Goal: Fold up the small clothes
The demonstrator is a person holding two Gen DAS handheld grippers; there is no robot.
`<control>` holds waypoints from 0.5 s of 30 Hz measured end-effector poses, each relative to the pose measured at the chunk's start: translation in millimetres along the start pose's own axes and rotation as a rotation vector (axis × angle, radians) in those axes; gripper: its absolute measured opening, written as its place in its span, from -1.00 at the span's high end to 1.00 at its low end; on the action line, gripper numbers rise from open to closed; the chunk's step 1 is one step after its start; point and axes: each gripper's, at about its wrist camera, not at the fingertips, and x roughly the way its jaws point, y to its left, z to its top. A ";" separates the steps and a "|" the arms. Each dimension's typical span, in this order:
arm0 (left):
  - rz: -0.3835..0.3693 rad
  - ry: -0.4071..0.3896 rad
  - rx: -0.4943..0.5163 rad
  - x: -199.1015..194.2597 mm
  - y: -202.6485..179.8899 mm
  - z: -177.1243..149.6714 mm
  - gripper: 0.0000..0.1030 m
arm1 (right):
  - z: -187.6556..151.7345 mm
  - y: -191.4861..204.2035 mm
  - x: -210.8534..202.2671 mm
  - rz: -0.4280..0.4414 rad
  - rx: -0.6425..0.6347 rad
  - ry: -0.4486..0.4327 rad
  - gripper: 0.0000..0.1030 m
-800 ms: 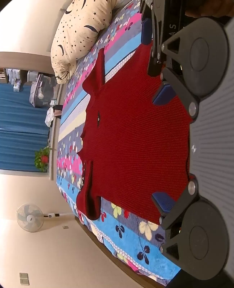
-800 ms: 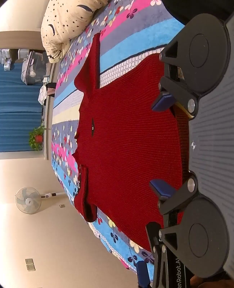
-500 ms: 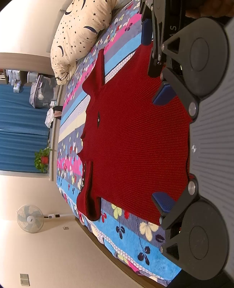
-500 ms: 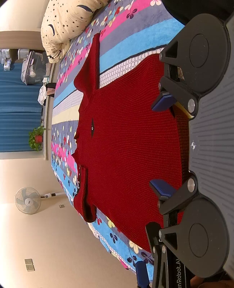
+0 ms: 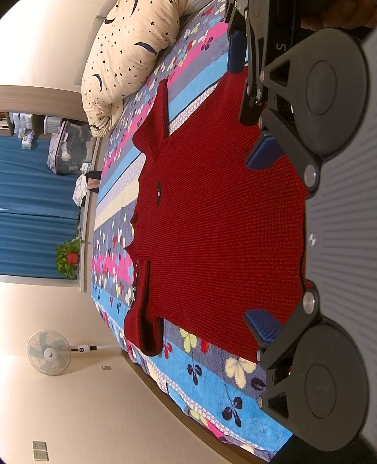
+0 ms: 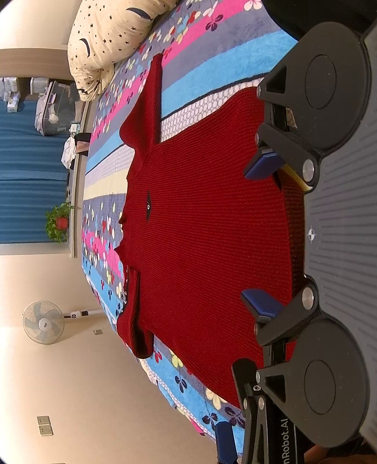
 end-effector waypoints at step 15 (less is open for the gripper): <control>0.000 0.000 0.000 0.0 0.0 -0.2 -0.99 | 0.8 1.9 -0.5 -0.002 -0.002 0.001 -0.63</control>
